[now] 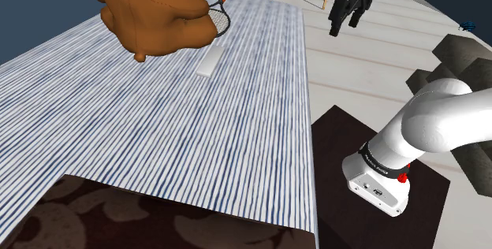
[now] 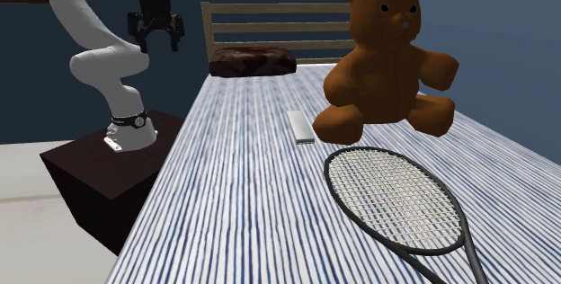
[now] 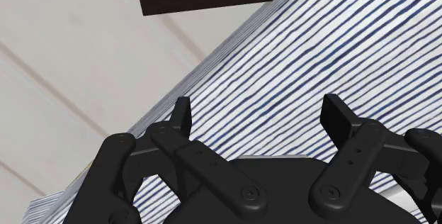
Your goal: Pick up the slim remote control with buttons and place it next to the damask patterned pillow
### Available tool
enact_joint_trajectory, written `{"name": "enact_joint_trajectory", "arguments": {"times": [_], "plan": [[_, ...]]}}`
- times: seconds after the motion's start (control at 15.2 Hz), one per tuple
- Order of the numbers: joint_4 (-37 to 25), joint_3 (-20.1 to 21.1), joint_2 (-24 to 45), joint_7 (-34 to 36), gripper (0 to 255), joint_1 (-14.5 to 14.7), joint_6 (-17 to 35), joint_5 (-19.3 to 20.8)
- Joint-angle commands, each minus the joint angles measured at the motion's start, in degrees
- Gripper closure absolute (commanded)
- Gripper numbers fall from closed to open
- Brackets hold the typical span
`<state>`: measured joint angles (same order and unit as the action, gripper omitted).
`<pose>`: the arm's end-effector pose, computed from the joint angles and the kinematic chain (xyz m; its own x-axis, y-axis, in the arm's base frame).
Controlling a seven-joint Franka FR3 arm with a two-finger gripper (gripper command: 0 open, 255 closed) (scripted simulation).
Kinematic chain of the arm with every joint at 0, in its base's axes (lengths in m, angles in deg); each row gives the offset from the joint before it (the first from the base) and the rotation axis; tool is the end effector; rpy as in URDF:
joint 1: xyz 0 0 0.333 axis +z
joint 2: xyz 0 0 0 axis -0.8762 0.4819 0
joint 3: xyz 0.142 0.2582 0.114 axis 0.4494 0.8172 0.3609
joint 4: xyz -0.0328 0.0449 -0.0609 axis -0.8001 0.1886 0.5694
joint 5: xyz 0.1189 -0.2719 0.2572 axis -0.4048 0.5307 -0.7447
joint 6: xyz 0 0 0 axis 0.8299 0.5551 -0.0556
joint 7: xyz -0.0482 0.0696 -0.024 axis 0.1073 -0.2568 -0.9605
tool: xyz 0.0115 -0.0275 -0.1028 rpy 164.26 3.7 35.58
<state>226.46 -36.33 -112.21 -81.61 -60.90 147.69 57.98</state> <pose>0.3123 0.0025 0.5618 0.9939 -0.0927 -0.0593 -0.0867 -0.9916 0.0959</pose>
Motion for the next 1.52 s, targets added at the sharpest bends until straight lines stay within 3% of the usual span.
{"name": "enact_joint_trajectory", "arguments": {"times": [0.0,0.73,1.45], "plan": [[0.00,0.00,0.00,0.00,0,0.00,0.00,0.00],[-4.07,8.81,18.43,19.16,0,-0.25,15.25,-6.10],[-18.29,14.18,41.83,37.61,0,-0.76,25.72,-4.18]]}}
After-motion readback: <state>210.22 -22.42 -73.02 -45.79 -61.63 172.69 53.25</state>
